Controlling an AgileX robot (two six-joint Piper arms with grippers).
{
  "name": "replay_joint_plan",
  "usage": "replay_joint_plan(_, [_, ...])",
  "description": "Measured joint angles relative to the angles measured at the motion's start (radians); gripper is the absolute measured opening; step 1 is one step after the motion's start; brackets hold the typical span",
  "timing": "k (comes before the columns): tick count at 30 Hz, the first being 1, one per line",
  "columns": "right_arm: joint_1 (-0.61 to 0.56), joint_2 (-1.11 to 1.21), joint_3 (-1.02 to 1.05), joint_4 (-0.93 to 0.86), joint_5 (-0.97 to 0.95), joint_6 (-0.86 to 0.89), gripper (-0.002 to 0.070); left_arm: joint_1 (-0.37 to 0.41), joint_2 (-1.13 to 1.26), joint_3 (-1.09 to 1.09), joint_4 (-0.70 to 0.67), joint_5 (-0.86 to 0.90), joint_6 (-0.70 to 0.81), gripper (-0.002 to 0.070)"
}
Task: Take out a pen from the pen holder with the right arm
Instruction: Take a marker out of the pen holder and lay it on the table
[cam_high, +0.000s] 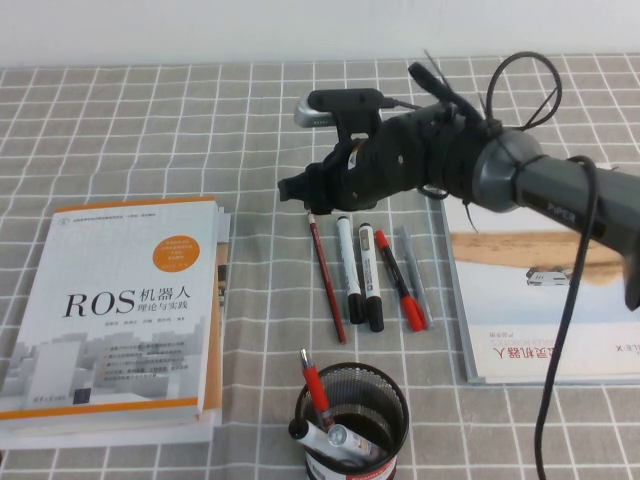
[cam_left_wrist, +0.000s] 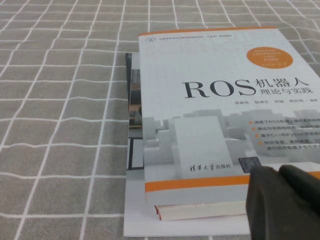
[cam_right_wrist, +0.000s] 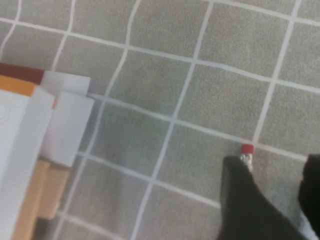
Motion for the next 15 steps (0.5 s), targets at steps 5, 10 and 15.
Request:
replay_joint_plan(5, [0.000,-0.104,0.000,-0.005,0.113,-0.035,0.0099,0.000,0.000,0.000,0.000,0.000,0.000,-0.0003])
replay_joint_plan(10, [0.002,-0.251,0.036,-0.007,0.267,-0.107,0.0003,0.000,0.000,0.000,0.000,0.000,0.000,-0.0003])
replay_joint_plan(15, [0.013,-0.471,0.197,-0.007,0.279,-0.152,-0.0010,0.000,0.000,0.000,0.000,0.000,0.000,-0.0003])
